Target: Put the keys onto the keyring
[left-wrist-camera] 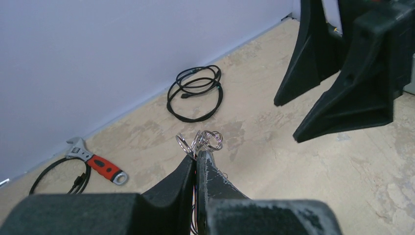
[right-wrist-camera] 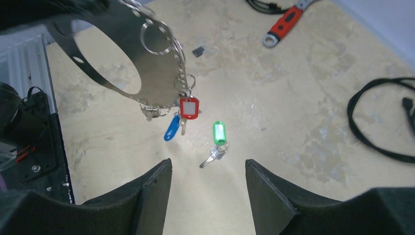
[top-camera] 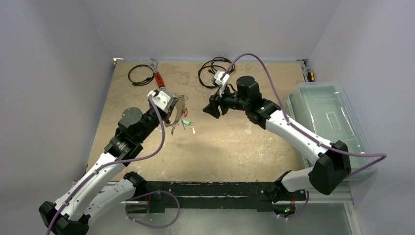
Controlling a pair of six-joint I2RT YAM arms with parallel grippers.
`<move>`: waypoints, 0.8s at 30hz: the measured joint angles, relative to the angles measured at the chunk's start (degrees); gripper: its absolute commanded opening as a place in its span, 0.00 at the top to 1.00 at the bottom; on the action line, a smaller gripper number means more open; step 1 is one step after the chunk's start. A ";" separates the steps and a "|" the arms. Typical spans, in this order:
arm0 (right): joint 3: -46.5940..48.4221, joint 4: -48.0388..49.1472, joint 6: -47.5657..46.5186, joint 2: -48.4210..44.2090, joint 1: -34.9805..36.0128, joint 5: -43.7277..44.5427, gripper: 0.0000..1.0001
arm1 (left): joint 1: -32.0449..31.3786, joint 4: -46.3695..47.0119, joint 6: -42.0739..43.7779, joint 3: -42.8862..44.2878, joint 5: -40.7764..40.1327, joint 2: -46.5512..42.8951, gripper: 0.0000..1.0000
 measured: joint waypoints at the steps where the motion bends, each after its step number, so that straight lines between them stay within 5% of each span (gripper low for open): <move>1: -0.39 0.33 0.44 0.74 0.00 -0.04 0.42 | 0.00 -0.02 0.04 0.00 -0.09 -0.22 1.00; 11: -0.61 6.78 9.62 18.80 0.33 -1.46 0.53 | 0.00 -0.28 0.04 -0.20 0.17 -2.54 1.00; 24: 8.22 8.39 14.75 34.10 1.81 -2.12 0.53 | 0.00 0.20 0.04 -0.68 0.15 -3.61 1.00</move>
